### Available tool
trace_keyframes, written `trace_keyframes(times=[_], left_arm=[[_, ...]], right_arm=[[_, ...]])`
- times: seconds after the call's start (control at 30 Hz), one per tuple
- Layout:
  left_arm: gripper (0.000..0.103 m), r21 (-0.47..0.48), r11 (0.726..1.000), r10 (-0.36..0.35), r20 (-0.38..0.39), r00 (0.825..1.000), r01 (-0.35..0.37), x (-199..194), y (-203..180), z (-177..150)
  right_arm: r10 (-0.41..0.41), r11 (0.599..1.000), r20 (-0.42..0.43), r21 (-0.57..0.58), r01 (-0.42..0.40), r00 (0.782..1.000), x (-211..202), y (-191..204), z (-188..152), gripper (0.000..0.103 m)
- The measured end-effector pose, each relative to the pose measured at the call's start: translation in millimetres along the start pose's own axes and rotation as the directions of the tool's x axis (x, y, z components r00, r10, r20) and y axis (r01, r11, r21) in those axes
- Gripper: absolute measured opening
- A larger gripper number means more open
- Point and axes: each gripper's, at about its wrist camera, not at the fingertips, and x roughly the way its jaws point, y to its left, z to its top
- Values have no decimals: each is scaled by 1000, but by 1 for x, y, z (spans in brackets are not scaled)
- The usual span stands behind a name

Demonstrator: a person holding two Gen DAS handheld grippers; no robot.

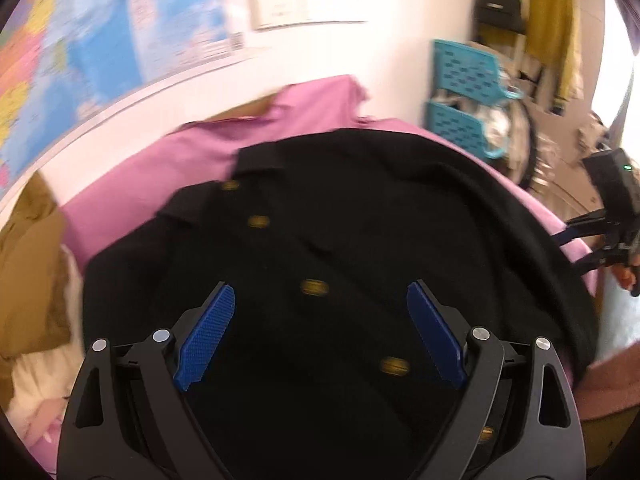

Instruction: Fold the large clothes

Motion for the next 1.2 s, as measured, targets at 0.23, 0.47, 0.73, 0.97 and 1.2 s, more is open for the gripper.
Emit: trace_keyframes(times=[0.23, 0.47, 0.73, 0.97, 1.2], left_arm=[[87, 130, 980, -151, 3, 988, 150, -12, -72, -13], [84, 209, 937, -276, -56, 960, 281, 4, -137, -20], [63, 159, 946, -245, -218, 945, 282, 74, -182, -13], [82, 168, 941, -257, -204, 945, 292, 69, -190, -18], [81, 76, 961, -257, -128, 958, 268, 31, -144, -26]], right_arm=[[43, 999, 74, -7, -42, 996, -2, 12, -23, 6], [130, 991, 395, -31, -129, 909, -97, 18, 14, 4], [72, 994, 508, 33, -102, 858, -134, -4, 48, 4], [-6, 996, 425, 79, -30, 905, -105, -27, 52, 8], [-349, 935, 242, 156, 319, 905, -56, -49, 35, 67]])
